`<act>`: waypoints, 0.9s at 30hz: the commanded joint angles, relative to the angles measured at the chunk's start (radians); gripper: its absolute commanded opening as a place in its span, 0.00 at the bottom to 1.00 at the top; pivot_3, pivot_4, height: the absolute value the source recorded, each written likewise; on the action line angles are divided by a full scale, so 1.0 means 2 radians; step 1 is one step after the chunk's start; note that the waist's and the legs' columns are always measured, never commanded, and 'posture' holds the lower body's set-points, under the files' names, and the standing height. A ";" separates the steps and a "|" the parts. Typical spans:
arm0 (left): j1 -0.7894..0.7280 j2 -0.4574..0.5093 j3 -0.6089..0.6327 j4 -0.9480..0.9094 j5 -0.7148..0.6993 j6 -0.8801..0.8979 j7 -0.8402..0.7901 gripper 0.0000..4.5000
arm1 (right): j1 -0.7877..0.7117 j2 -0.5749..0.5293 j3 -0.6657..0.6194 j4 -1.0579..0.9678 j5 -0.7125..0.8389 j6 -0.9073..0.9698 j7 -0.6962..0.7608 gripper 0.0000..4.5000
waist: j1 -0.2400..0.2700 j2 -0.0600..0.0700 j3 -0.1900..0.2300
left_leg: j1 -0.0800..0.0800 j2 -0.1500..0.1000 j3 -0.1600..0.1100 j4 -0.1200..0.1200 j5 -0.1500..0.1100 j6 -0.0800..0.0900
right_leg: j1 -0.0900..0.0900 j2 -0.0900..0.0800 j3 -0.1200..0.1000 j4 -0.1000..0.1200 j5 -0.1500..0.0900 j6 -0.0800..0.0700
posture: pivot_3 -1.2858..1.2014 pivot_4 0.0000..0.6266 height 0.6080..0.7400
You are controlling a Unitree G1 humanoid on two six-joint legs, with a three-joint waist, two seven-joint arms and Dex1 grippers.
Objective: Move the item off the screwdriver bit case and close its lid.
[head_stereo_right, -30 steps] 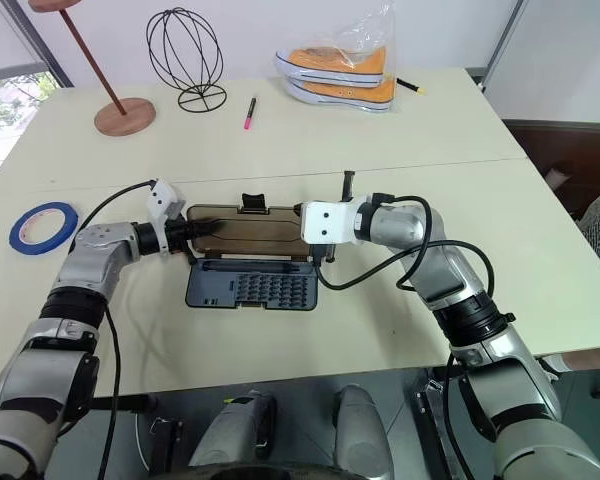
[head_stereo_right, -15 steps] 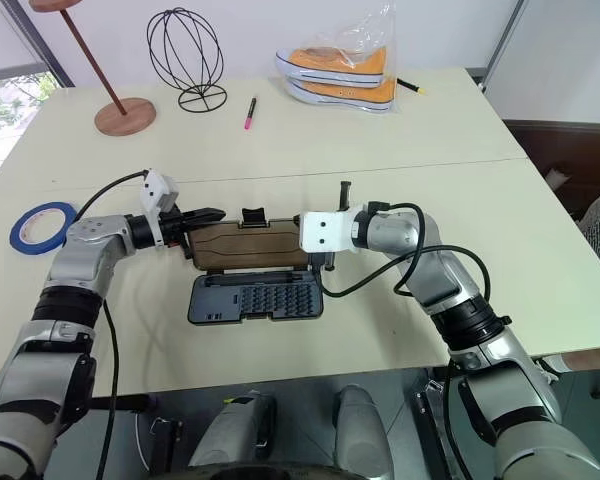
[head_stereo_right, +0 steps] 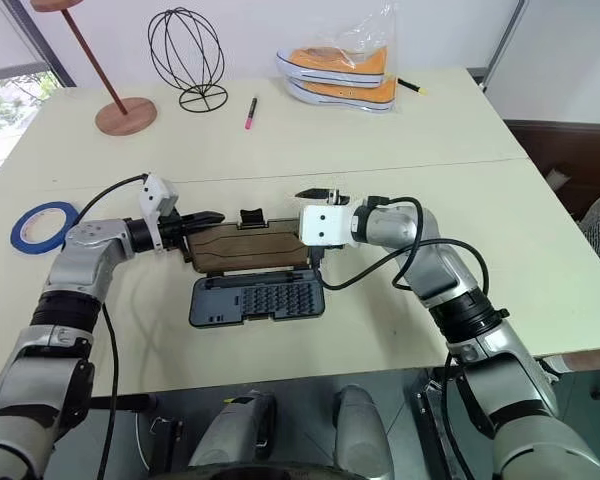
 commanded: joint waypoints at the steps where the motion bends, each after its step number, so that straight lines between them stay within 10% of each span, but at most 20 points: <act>1: 0.007 0.001 0.001 -0.030 -0.003 -0.001 -0.004 0.00 | -0.023 -0.033 -0.039 -0.066 0.059 0.069 0.070 0.77 | 0.000 0.000 0.000 | 0.000 0.000 0.000 0.000 0.000 0.000 | 0.000 0.000 0.000 0.000 0.000 0.000 | 0.52 0.24 1.00; 13: 0.089 0.063 0.021 -0.212 -0.054 0.107 -0.034 0.00 | 0.018 -0.133 -0.128 -0.131 0.128 0.188 0.101 0.77 | 0.008 0.000 0.000 | 0.000 0.001 0.001 0.000 -0.001 0.001 | 0.000 0.000 0.000 0.000 0.000 0.000 | 0.52 0.24 1.00; 27: 0.198 0.175 0.090 -0.395 -0.167 0.255 -0.048 0.00 | 0.047 -0.117 -0.129 -0.145 0.154 0.216 0.064 0.77 | 0.012 0.000 0.000 | -0.001 0.002 0.001 0.000 -0.001 0.001 | -0.001 0.000 0.001 -0.001 0.000 0.000 | 0.52 0.24 1.00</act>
